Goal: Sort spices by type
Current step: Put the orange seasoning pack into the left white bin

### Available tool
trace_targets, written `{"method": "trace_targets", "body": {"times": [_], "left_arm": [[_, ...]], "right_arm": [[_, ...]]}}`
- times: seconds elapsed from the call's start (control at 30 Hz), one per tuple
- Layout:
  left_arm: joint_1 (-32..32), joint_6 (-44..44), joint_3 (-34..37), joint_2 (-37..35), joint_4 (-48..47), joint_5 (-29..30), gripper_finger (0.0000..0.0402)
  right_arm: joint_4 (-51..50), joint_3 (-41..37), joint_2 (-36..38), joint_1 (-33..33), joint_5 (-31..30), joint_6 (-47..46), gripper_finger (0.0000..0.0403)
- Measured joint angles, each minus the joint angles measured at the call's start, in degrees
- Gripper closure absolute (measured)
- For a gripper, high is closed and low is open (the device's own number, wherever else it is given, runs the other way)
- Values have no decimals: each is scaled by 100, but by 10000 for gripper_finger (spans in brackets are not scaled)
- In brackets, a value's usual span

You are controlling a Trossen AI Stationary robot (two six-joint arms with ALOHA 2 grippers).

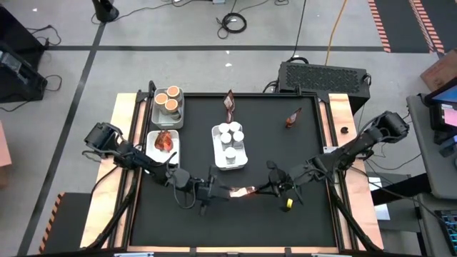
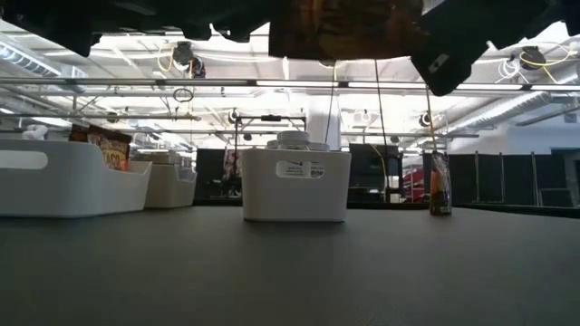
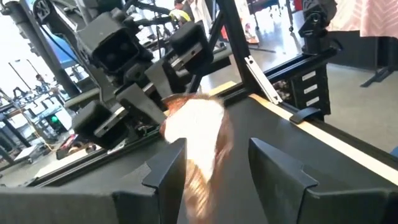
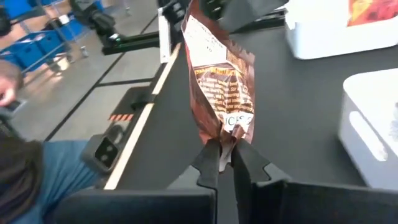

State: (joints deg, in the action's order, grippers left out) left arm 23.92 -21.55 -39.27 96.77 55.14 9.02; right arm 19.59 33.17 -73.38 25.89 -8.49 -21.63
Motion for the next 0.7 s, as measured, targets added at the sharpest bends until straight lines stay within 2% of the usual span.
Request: {"method": "trace_targets", "body": {"times": [0.47,0.57,0.7], "left_arm": [[-157,-3,-338,0,-35,20,236],[-157,-3,-342,0,-57,20,272],[-157,-3,-345,0,-231,20,358]], "right_arm": [[347,0,0,-34,-49,40,402],[345,0,0,-33,-42,39,402],[418,0,0,-31,-38,77,402]]}}
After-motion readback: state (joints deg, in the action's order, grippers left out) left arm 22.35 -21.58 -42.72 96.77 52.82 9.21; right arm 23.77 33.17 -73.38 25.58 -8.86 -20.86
